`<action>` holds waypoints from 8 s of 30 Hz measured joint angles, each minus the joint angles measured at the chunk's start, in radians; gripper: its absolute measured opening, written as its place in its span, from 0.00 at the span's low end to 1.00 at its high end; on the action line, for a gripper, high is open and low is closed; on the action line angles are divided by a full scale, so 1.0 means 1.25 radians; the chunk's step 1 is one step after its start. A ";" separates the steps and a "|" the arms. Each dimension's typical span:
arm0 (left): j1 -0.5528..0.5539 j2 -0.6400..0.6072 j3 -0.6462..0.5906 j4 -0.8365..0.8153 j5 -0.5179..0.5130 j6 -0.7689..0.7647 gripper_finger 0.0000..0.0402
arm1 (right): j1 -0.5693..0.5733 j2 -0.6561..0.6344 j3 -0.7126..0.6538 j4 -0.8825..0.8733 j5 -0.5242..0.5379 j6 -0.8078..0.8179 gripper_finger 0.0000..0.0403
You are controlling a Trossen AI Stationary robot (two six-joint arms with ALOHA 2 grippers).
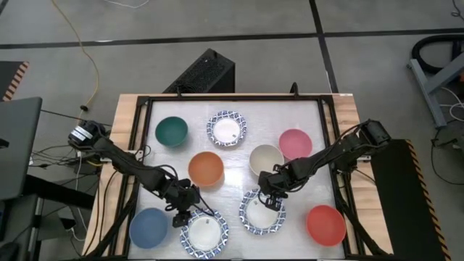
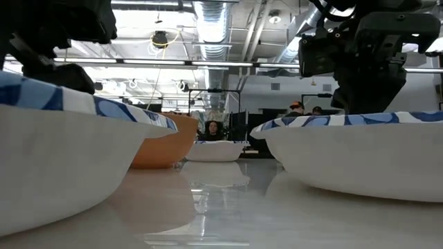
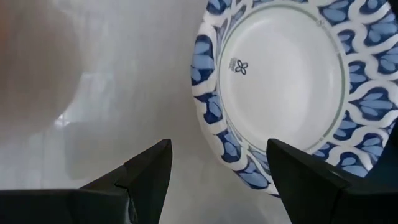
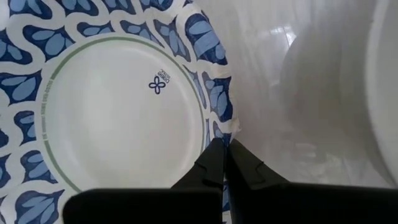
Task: Nest bowls inside each other
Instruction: Stack the left white paper bowl into the right white paper bowl
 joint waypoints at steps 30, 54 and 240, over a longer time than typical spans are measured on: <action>0.015 0.073 -0.002 0.051 0.114 -0.005 0.17 | 0.000 0.000 0.000 0.025 -0.001 0.000 0.05; 0.015 0.072 0.006 0.047 0.100 0.020 0.00 | -0.002 -0.047 0.000 0.043 -0.066 0.018 0.44; -0.311 -0.168 0.474 -0.474 -0.879 0.417 0.62 | 0.265 -0.364 -0.454 0.573 0.212 0.720 0.00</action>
